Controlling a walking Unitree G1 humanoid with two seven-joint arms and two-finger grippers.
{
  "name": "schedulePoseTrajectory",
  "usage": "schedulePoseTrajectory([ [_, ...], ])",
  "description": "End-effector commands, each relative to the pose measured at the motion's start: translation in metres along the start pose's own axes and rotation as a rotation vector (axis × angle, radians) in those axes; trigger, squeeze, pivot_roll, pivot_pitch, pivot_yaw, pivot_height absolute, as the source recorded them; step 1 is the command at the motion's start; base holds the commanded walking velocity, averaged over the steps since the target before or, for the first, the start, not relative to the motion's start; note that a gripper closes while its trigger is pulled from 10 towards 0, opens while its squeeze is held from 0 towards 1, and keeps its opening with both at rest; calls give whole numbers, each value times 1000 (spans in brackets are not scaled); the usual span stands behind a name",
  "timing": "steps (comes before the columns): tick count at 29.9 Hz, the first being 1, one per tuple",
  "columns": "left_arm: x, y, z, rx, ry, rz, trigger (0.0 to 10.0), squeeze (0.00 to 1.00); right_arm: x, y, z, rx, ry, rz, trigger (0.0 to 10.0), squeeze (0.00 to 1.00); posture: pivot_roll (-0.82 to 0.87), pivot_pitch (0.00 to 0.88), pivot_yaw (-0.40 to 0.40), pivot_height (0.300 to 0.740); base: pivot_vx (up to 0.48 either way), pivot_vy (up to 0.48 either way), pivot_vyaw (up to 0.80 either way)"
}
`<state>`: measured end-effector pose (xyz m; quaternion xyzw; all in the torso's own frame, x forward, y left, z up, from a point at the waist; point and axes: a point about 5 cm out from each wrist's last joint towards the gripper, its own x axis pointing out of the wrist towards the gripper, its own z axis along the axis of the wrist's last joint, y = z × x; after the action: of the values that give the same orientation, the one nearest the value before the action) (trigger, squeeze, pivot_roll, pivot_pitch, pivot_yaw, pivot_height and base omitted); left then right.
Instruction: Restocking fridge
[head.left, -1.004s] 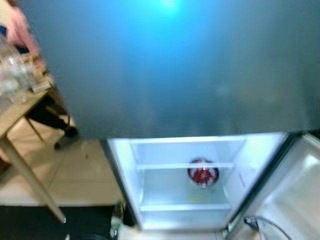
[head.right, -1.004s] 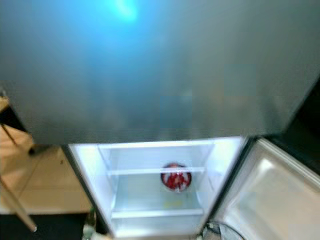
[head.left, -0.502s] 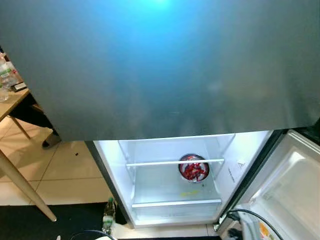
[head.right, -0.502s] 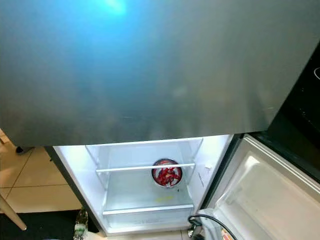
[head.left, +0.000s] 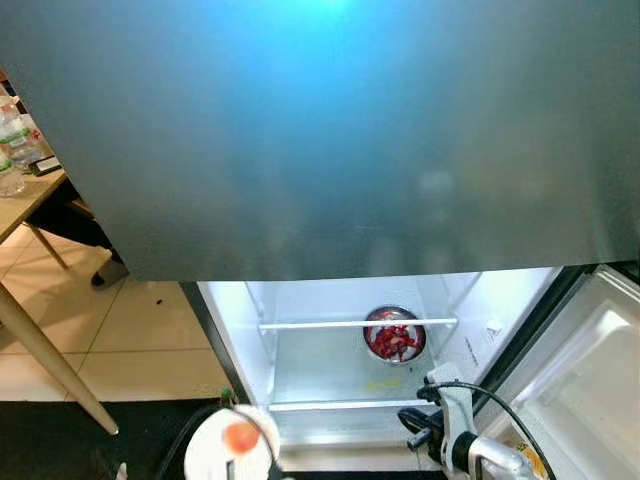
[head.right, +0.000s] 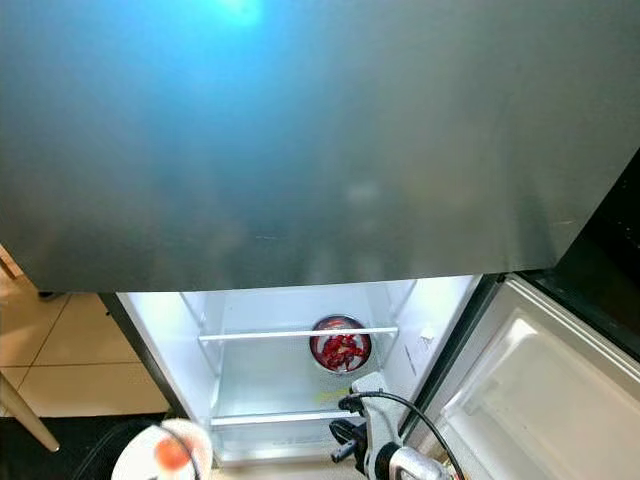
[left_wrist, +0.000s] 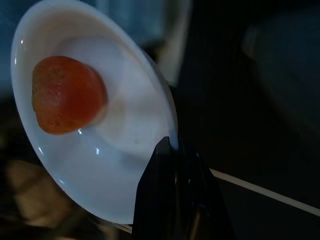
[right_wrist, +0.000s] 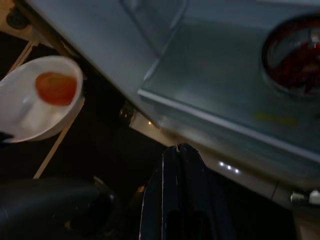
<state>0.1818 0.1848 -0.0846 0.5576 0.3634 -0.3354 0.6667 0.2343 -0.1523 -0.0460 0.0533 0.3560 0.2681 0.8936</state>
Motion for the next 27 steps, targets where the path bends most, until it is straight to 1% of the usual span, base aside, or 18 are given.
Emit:
schedulePoseTrajectory([
  [1,0,13,2,49,-29,60,10000,0,4,2,10,-17,-34,-10,10000,0,-24,34,21,740,0,0,0],
  [2,0,13,2,49,-29,60,10000,0,4,2,10,-17,-34,-10,10000,0,-24,34,21,740,0,0,0],
  [4,1,22,5,53,-49,94,10000,0,7,3,16,-13,-53,-22,10000,0,-24,34,21,740,0,0,0],
  [5,1,22,5,53,-49,94,10000,0,7,3,16,-13,-53,-22,10000,0,-24,34,21,740,0,0,0],
  [6,1,27,9,54,-66,113,10000,0,9,3,24,14,-88,-39,10000,0,-23,38,19,740,0,0,0],
  [7,1,28,10,48,-72,119,10000,0,10,2,28,30,-103,-49,10000,0,-23,36,19,740,0,0,0],
  [9,1,29,11,46,-76,123,10000,0,10,2,30,40,-110,-54,10000,0,-23,38,22,740,0,0,0],
  [13,2,30,18,60,-103,135,10000,0,12,2,36,8,-115,-65,10000,0,-23,38,22,740,0,0,0],
  [17,2,31,22,68,-121,144,10000,0,13,2,42,7,-131,-71,10000,0,-23,44,24,740,0,0,0],
  [19,2,28,30,90,-170,124,10000,0,14,2,44,-10,-128,-84,10000,0,-21,44,23,740,0,0,0],
  [24,2,25,33,102,-184,118,10000,0,15,3,44,-1,-129,-94,10000,0,-23,47,26,740,0,0,0],
  [27,2,27,33,95,-178,121,10000,0,15,3,45,8,-132,-101,10000,0,-22,52,27,740,0,0,0],
])
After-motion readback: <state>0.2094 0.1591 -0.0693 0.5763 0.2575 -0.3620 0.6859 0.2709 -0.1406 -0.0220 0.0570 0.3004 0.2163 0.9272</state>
